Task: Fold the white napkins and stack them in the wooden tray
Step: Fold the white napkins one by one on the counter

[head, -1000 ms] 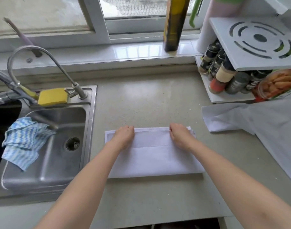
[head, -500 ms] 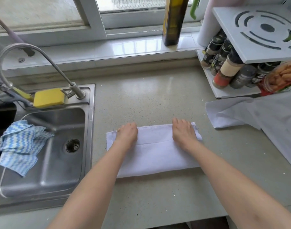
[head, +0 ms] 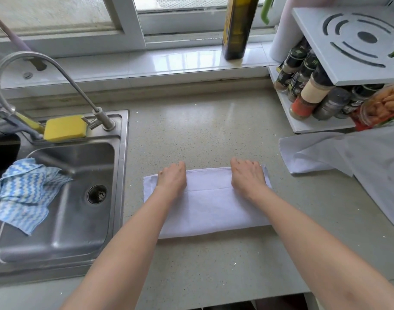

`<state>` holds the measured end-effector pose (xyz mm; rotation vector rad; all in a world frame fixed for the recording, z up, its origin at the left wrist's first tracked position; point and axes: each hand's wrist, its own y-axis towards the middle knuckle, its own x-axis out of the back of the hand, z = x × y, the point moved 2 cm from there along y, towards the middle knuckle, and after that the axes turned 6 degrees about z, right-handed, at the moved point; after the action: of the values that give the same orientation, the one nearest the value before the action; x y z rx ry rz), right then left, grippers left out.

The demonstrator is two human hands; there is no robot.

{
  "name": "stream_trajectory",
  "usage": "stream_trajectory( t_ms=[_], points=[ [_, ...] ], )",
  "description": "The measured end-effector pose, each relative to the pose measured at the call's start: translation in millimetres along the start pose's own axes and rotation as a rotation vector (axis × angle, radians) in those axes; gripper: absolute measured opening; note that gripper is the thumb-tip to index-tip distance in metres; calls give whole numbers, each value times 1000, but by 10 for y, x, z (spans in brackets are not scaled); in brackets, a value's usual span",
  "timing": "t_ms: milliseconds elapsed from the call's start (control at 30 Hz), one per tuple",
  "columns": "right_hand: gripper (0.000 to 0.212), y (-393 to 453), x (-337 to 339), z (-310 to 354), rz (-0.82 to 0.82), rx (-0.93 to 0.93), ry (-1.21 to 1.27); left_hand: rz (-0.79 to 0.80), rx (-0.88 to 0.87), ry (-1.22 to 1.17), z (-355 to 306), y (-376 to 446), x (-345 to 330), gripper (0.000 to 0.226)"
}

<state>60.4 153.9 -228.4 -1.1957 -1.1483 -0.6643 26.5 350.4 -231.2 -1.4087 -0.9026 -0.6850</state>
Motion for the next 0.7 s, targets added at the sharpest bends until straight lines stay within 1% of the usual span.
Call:
stream_trajectory(
  t_ms=[100, 233, 300, 367, 400, 433, 500, 567, 633, 667, 700],
  points=[
    [30, -13, -8, 7, -21, -9, -55, 6, -1, -11, 3, -12, 9, 23],
    [30, -27, 0, 24, -79, -47, -29, 9, -1, -30, 2, -15, 25, 22],
    [32, -66, 15, 70, -160, -58, 23, 11, 1, -38, -3, -19, 26, 23],
    [36, -186, -7, 199, -251, -17, 144, 8, 4, -55, -7, -27, 26, 24],
    [39, -261, -32, 285, -263, 19, 217, 8, 4, -61, -4, -28, 25, 24],
    [43, -327, -70, 367, -231, 62, 256, 11, 3, -67, -1, -27, 27, 24],
    [51, -402, -202, 463, -98, 118, 220, 24, 1, -81, 6, -36, 26, 23],
    [54, -404, -330, 443, 10, 120, 205, 35, -2, -89, 21, -34, 29, 23],
    [56, -384, -390, 401, 25, 117, 222, 44, 9, -89, 12, -54, 54, 24],
    [56, -379, -404, 397, 18, 125, 221, 22, 20, -69, -7, -86, 73, 25],
    [56, -380, -407, 399, 16, 131, 217, -40, 22, -32, -38, -128, 86, 28]
  ],
)
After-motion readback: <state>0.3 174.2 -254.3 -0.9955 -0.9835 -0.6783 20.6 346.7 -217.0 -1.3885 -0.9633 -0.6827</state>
